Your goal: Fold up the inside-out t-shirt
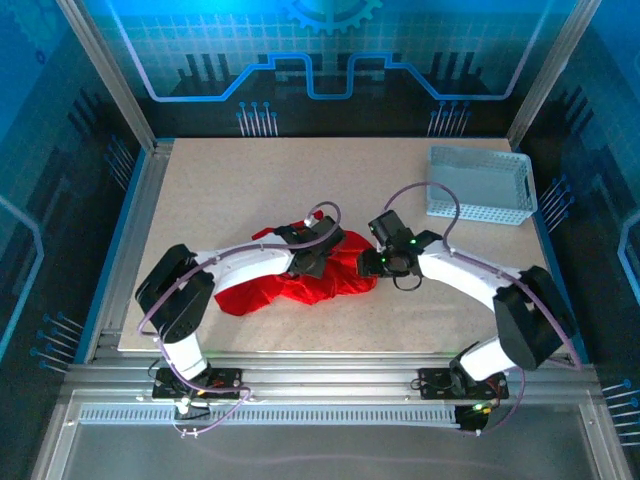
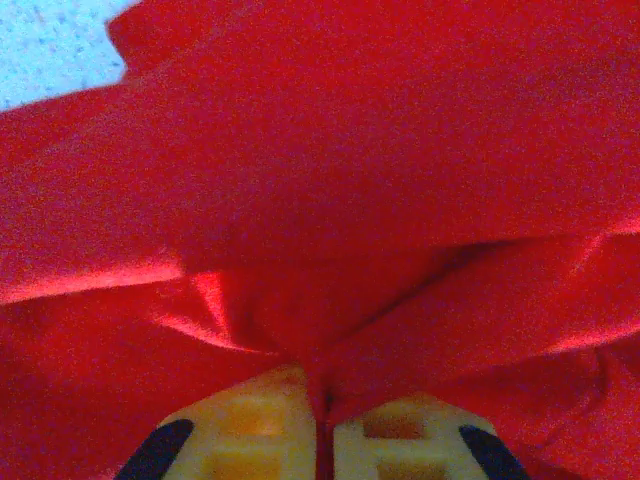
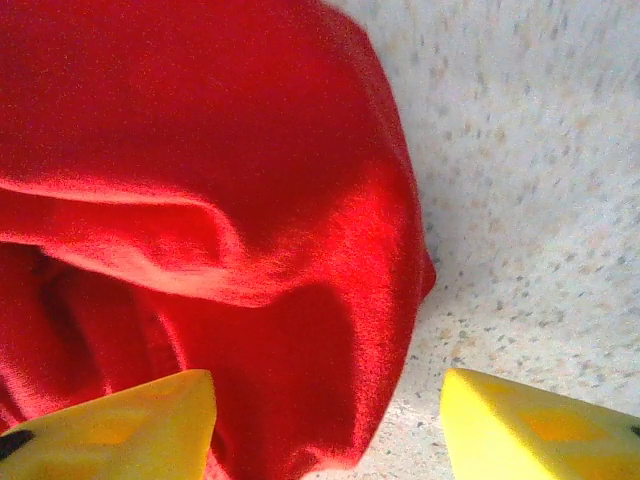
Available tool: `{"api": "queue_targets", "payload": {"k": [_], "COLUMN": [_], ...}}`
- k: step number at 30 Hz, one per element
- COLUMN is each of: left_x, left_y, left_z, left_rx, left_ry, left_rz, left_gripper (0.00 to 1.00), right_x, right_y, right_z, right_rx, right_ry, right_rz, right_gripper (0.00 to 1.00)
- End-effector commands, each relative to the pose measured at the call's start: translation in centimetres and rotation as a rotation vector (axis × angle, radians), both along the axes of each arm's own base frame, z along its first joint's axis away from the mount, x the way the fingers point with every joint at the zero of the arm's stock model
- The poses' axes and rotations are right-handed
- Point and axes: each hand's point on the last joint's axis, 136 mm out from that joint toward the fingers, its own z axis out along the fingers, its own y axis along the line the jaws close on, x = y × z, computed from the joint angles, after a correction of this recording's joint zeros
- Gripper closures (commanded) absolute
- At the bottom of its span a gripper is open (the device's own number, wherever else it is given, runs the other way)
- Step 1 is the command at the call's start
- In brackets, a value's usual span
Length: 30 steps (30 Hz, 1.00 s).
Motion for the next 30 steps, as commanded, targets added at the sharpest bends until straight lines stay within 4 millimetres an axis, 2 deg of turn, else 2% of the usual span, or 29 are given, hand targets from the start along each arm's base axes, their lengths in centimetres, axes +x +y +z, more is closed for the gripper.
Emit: {"api": "queue_targets", "payload": {"k": [1,5,7,10,13,20,23,25,26,28,30], "left_x": [0.6,0.1,-0.3,-1.0,-1.9,-4.1,-4.8,-4.7,-4.3,-3.6,-2.7], "left_y": [0.2,-0.1,-0.1,0.7,1.5,3.0,2.7,2.4,2.3,2.0,1.8], "left_z": [2.0,5.1,6.8,9.6,12.1,18.8,20.9,20.7,19.8,17.2,13.7], "left_rx": [-0.151,-0.32,-0.418,-0.527,-0.571,-0.664,-0.71,-0.71,-0.691,-0.65,-0.596], "left_ry": [-0.031,-0.08,-0.112,-0.174,-0.242,-0.419,-0.453,-0.446,-0.425,-0.35,-0.262], "left_rz": [0.043,0.01,-0.012,-0.03,-0.058,-0.131,-0.175,-0.187,-0.181,-0.155,-0.117], "left_gripper": [1.0,1.0,1.0,1.0,1.0,1.0,1.0,0.99,0.99,0.99,0.98], "right_x": [0.2,0.4,0.6,0.9,1.0,-0.9,-2.1,-2.2,-1.9,-0.9,0.8], "right_y": [1.4,0.5,-0.3,-1.6,-2.9,-6.8,-7.0,-7.0,-6.9,-6.7,-6.4], "right_z": [-0.6,-0.7,-0.1,2.3,6.0,18.1,21.6,22.0,21.6,19.6,16.3], "right_rx": [0.058,0.011,-0.028,-0.044,-0.035,0.051,0.082,0.077,0.07,0.043,0.001], "right_ry": [0.016,0.006,-0.021,-0.105,-0.214,-0.481,-0.544,-0.542,-0.525,-0.472,-0.4], "right_rz": [-0.015,-0.021,-0.021,-0.016,-0.006,-0.01,0.032,0.042,0.044,0.04,0.025], "right_gripper": [0.5,0.87,1.0,1.0,1.0,1.0,1.0,1.0,1.0,1.0,1.0]}}
